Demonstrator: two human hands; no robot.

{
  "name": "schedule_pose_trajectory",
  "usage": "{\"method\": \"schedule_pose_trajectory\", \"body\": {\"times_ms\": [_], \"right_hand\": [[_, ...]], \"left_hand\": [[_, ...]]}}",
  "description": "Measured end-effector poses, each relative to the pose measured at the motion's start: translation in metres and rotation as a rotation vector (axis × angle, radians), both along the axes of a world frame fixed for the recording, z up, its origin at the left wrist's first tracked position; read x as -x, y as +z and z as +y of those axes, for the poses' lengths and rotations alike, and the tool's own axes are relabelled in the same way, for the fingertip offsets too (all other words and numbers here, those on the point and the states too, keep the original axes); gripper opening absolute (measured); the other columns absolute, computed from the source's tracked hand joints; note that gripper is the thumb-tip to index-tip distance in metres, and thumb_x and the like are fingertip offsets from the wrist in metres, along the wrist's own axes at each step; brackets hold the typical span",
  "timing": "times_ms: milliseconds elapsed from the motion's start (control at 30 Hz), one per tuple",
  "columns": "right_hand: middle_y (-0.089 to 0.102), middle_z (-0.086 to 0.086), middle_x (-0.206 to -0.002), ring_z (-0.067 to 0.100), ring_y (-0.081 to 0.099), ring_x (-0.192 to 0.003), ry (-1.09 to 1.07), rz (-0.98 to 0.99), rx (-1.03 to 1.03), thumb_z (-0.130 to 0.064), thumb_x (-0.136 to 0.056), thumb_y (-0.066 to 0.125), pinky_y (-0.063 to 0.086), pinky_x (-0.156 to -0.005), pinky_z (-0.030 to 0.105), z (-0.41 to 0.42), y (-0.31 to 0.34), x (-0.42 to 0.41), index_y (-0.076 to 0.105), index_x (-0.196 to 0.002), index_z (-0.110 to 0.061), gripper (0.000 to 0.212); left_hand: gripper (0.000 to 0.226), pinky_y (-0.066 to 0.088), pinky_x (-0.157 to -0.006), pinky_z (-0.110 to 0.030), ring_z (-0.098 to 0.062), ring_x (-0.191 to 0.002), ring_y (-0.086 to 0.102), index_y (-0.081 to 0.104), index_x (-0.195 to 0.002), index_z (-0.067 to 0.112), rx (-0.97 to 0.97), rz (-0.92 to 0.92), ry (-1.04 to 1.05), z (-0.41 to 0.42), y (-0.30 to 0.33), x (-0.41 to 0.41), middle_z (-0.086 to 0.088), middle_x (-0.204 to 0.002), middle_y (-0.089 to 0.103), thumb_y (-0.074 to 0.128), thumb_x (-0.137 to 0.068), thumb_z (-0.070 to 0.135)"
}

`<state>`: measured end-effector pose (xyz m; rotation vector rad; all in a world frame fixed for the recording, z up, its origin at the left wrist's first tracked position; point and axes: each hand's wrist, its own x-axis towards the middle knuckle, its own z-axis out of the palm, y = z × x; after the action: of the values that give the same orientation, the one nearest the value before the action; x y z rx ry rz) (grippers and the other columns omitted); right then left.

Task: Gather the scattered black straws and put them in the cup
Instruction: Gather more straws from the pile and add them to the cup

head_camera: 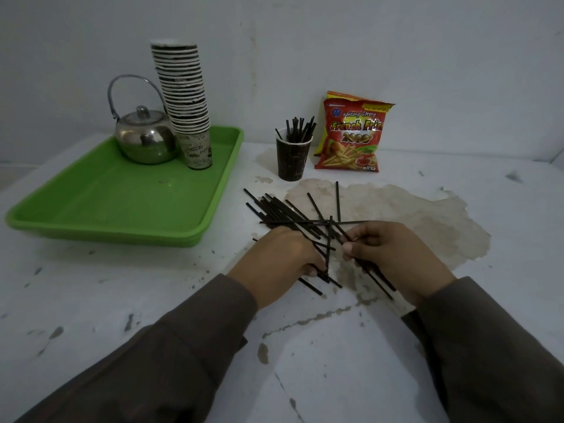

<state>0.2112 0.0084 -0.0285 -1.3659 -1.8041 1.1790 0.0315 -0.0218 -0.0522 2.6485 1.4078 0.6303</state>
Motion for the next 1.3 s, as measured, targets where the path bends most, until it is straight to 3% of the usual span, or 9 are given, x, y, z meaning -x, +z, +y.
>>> {"method": "schedule_pose_trajectory", "body": {"times_ms": [100, 267, 400, 533, 733, 867, 967, 1100, 1300], "right_hand": [[0.071, -0.006, -0.058, 0.000, 0.060, -0.049, 0.022, 0.147, 0.087, -0.006, -0.082, 0.063, 0.049, -0.051, 0.010, -0.001, 0.000, -0.002, 0.072, -0.073, -0.025, 0.023], [0.066, -0.004, -0.061, 0.004, 0.058, -0.054, 0.019, 0.201, 0.160, -0.006, -0.088, 0.055, 0.051, -0.056, 0.014, 0.003, -0.003, -0.005, 0.074, -0.085, -0.015, 0.021], [0.066, -0.002, -0.066, 0.011, 0.059, -0.065, 0.049, 0.249, 0.195, -0.008, -0.088, 0.055, 0.050, -0.062, 0.019, 0.004, -0.001, -0.008, 0.075, -0.081, -0.016, 0.022], [0.074, 0.000, -0.075, 0.010, 0.064, -0.075, 0.045, 0.283, 0.175, -0.009, -0.086, 0.057, 0.048, -0.071, 0.020, 0.005, 0.008, -0.006, 0.074, -0.082, -0.015, 0.019], [0.076, -0.006, -0.079, -0.012, 0.060, -0.065, -0.052, 0.283, 0.024, -0.014, -0.087, 0.057, 0.033, -0.066, 0.022, 0.028, 0.042, 0.010, 0.069, -0.086, -0.015, 0.012], [0.074, 0.001, -0.083, 0.001, 0.063, -0.067, -0.056, 0.361, -0.115, -0.010, -0.088, 0.055, 0.041, -0.065, 0.025, 0.058, 0.077, 0.031, 0.065, -0.084, -0.012, 0.011], [0.072, 0.010, -0.087, 0.025, 0.068, -0.085, -0.066, 0.456, -0.161, -0.006, -0.088, 0.055, 0.055, -0.077, 0.036, 0.083, 0.099, 0.051, 0.064, -0.092, -0.004, 0.011], [0.069, 0.010, -0.086, 0.016, 0.068, -0.075, -0.071, 0.408, -0.317, -0.005, -0.086, 0.059, 0.057, -0.069, 0.020, 0.116, 0.120, 0.075, 0.064, -0.094, -0.005, 0.010], [0.069, 0.008, -0.090, 0.016, 0.068, -0.079, -0.114, 0.274, -0.433, -0.011, -0.085, 0.061, 0.055, -0.075, 0.025, 0.158, 0.120, 0.099, 0.064, -0.093, -0.011, 0.009]], "left_hand": [[0.016, 0.039, -0.079, -0.031, -0.026, -0.085, 0.063, 0.071, -0.095, 0.012, -0.027, 0.045, -0.009, 0.001, -0.003, 0.000, -0.008, -0.088, 0.072, 0.063, -0.081, 0.012], [0.024, 0.043, -0.076, -0.034, -0.028, -0.087, 0.058, 0.067, -0.106, 0.010, -0.043, -0.019, 0.013, -0.002, -0.006, 0.004, -0.013, -0.092, 0.069, 0.059, -0.084, 0.007], [0.024, 0.036, -0.078, -0.019, -0.015, -0.093, 0.052, 0.066, -0.108, 0.015, -0.001, -0.271, 0.121, -0.007, 0.001, 0.006, -0.005, -0.097, 0.065, 0.055, -0.088, 0.011], [0.020, 0.039, -0.076, -0.001, 0.005, -0.080, 0.057, 0.070, -0.100, 0.013, 0.017, -0.591, 0.230, -0.008, 0.023, 0.009, 0.007, -0.088, 0.065, 0.064, -0.081, 0.008], [0.022, 0.051, -0.076, -0.009, 0.002, -0.079, 0.067, 0.070, -0.095, 0.015, 0.117, -1.152, 0.234, 0.017, 0.064, 0.021, 0.016, -0.076, 0.073, 0.062, -0.079, 0.001], [0.024, 0.055, -0.074, -0.015, -0.004, -0.079, 0.068, 0.068, -0.098, 0.017, 0.076, -1.329, 0.228, 0.054, 0.095, 0.037, 0.008, -0.080, 0.072, 0.061, -0.081, 0.001], [0.026, 0.057, -0.072, -0.019, -0.009, -0.080, 0.068, 0.065, -0.105, 0.011, 0.039, -1.374, 0.244, 0.087, 0.118, 0.047, 0.001, -0.084, 0.070, 0.062, -0.081, 0.002], [0.026, 0.054, -0.078, -0.016, -0.010, -0.085, 0.066, 0.066, -0.105, 0.007, -0.050, -1.322, 0.272, 0.126, 0.144, 0.059, -0.007, -0.093, 0.070, 0.066, -0.079, 0.004], [0.023, 0.048, -0.066, -0.005, 0.005, -0.073, 0.066, 0.069, -0.098, 0.008, -0.124, -1.255, 0.277, 0.166, 0.152, 0.066, -0.004, -0.089, 0.071, 0.069, -0.076, 0.005]]}}
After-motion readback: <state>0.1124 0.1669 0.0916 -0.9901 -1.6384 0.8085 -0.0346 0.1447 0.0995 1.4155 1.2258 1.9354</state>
